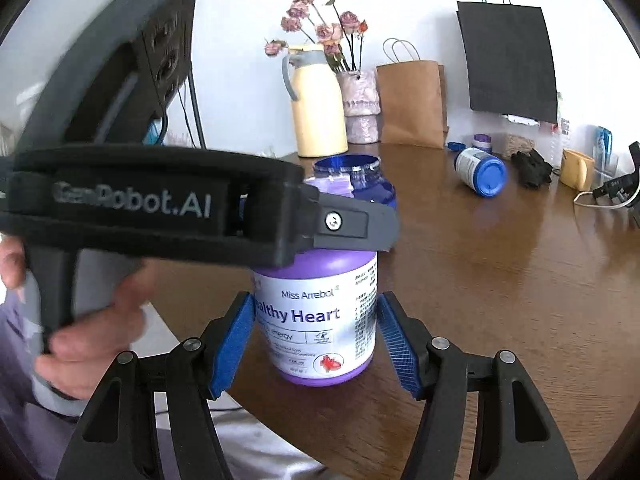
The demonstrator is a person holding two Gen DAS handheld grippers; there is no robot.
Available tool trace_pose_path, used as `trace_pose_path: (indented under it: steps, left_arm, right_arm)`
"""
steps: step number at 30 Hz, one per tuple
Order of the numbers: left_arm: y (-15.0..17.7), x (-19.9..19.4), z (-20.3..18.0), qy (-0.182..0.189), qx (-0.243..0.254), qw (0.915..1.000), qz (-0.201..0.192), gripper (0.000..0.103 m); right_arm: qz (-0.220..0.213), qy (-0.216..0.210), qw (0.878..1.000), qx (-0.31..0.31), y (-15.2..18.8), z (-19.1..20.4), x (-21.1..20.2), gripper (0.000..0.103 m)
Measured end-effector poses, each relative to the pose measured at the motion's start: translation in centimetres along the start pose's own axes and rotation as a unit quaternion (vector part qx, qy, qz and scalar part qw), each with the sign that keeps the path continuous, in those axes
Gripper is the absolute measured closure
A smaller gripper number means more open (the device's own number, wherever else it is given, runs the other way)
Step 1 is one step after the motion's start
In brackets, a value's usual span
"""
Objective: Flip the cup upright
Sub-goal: 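Lower the upright purple bottle beside the blue jar with the right gripper, then open the right gripper and withdraw it from the purple bottle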
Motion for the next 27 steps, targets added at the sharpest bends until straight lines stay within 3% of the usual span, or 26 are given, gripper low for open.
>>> trace_pose_path:
  steps: [5,10,11,13,16,21,27]
  left_arm:
    - [-0.2,0.9,-0.4,-0.007,0.029,0.9995,-0.013,0.047]
    - [-0.9,3.0,-0.3,-0.005,0.051,0.9986,-0.017,0.044]
    - [-1.0,3.4,-0.3,-0.005,0.054,0.9984,-0.016,0.042]
    - [-1.3,3.6,0.0,-0.01,0.058,0.9982,-0.016,0.026]
    - [-2.2,2.5,1.0,-0.006,0.036,0.9988,-0.033,0.014]
    - [-3.3,-0.7,2.7,-0.016,0.023,0.9978,-0.059,0.008]
    - [-2.4,-3.9,5.7,-0.052,0.006,0.9964,-0.067,0.003]
  right_arm:
    - [0.002,0.008,1.0,0.004,0.0,-0.5,0.5,0.037]
    - [0.004,0.045,0.999,0.017,-0.4,-1.9,2.0,0.038]
    - [0.002,0.051,0.998,0.02,-0.5,-2.2,2.1,0.038]
    - [0.002,0.071,0.997,0.017,-0.8,-2.8,2.6,0.038]
    - [0.001,0.089,0.996,0.022,-1.0,-3.7,2.7,0.038]
    - [0.011,0.114,0.993,0.027,-1.3,-4.3,2.6,0.038]
    - [0.025,0.134,0.99,0.037,-1.7,-4.8,3.3,0.038]
Point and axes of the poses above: each gripper's, at about its wrist camera, not at the fingertips, and x roughly the way its jaws point, z to its left, y to its underside, the point moved 4 cm from there along x, roughly the way its jaws point, and after that the axes turned 15 degrees about -z, right-handed, at the moved point
